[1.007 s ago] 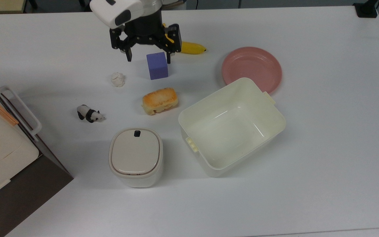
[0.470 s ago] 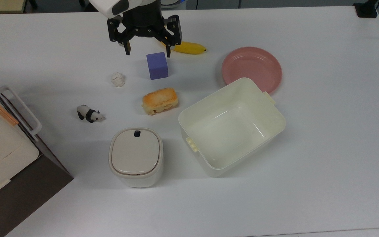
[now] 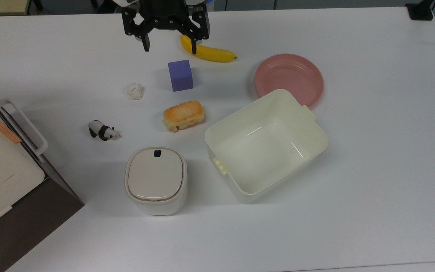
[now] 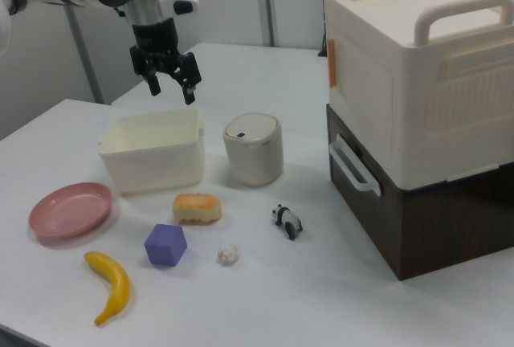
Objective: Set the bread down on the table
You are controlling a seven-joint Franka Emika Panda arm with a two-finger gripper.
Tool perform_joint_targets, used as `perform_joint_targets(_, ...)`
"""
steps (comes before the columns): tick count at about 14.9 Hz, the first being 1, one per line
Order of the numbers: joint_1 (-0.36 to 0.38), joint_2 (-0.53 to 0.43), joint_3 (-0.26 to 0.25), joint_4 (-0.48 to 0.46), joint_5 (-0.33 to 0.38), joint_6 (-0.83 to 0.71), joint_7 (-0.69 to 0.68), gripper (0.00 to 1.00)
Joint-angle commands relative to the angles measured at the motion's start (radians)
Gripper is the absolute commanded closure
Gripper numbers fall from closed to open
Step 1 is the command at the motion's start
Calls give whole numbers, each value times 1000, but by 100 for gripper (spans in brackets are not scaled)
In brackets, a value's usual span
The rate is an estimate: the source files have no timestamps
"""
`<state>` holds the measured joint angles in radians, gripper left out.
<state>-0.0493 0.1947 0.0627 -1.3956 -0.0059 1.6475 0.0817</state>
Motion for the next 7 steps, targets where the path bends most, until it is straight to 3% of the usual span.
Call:
perform_joint_targets(1,0,-11,-6,14,18,-28,26,0)
perform_joint_targets(7,-6,-8,-6,10,18,-26,26,0)
